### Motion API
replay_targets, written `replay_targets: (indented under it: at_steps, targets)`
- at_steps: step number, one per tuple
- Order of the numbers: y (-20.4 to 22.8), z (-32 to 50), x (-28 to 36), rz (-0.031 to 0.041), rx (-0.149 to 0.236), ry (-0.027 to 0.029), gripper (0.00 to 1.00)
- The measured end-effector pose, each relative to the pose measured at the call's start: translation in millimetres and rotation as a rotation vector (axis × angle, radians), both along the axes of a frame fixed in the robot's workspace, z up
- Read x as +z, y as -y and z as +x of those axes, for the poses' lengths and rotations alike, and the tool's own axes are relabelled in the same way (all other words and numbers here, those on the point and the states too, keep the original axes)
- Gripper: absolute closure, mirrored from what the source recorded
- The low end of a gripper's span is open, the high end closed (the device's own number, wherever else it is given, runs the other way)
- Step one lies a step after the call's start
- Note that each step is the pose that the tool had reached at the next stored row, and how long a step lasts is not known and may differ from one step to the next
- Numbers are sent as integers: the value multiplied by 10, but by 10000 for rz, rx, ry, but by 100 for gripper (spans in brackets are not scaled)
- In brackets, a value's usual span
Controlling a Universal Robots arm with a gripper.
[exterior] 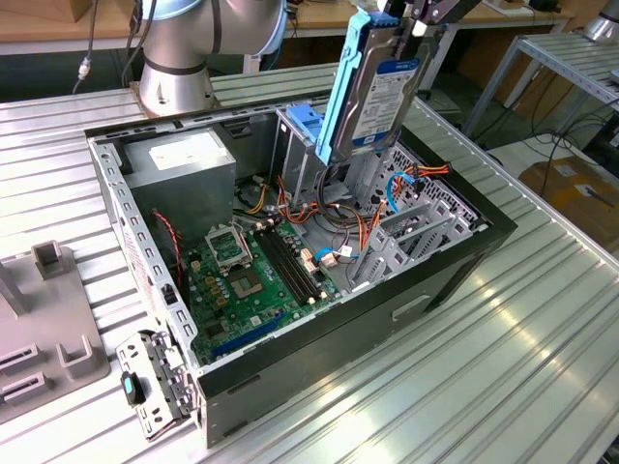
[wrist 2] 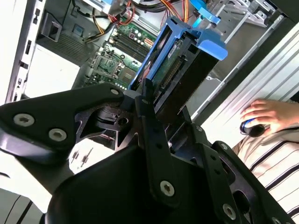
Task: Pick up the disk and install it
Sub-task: 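Pick up the disk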
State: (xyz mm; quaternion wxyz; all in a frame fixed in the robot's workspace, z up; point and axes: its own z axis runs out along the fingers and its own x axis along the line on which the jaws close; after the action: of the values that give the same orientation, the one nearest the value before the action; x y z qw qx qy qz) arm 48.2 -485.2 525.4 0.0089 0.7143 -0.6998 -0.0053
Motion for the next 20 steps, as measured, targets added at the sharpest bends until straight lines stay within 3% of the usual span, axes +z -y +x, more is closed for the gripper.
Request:
replay_targets:
  at_steps: [2,3,10,15,20]
  targets:
    - [80,15,-1,2,-7,-5,65]
    - [94,27,0,-1,-15,-6,65]
    - [94,307,-5,1,-15,-25,65]
    - [94,461,-7,0,-15,-30,65]
    - [94,474,-7,0,-16,-30,65]
